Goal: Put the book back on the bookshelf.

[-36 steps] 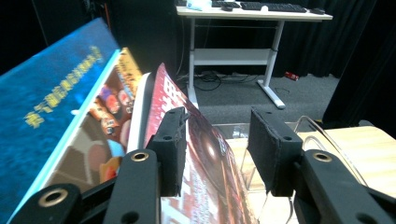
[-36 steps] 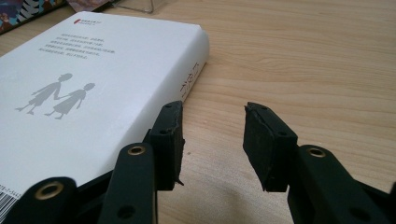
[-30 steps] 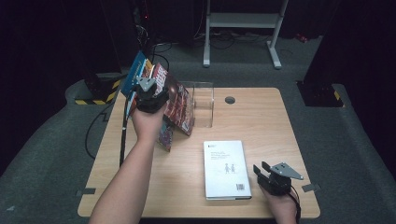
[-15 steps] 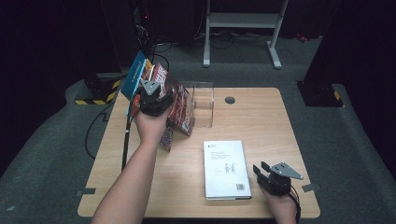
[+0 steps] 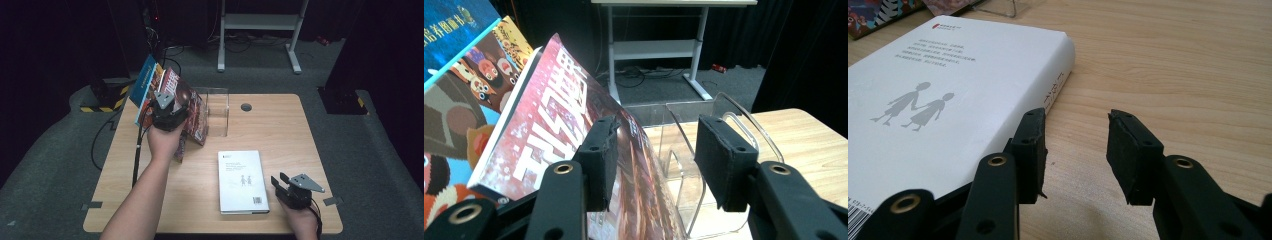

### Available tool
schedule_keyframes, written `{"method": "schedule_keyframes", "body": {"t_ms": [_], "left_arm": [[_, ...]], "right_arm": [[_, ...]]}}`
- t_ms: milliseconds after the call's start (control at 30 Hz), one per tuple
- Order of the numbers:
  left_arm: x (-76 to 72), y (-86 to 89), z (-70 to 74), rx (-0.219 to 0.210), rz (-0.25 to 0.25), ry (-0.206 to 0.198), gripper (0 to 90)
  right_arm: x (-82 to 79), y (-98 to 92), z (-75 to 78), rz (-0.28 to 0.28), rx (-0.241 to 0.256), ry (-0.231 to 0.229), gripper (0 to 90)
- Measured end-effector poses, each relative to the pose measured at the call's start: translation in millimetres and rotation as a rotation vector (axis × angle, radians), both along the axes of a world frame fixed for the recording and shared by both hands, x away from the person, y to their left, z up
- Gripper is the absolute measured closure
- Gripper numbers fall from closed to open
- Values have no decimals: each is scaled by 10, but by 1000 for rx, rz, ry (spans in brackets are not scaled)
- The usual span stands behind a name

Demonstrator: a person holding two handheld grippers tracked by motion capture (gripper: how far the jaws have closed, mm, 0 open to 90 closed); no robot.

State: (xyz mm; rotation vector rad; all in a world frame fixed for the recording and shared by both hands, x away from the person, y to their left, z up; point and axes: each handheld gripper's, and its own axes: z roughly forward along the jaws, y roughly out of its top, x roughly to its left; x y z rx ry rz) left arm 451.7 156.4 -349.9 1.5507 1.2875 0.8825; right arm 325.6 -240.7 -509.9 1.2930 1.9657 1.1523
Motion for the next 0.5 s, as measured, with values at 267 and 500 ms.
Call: {"method": "schedule_keyframes", "body": {"t_ms": [267, 500], "left_arm": [[-83, -7, -76, 15, -17, -5, 459], [-155, -3, -137, 19, -56, 10, 387]], "right_arm": [[-12, 4, 18, 4, -7, -7, 601], [-8, 10, 16, -3, -3, -2, 604]]}}
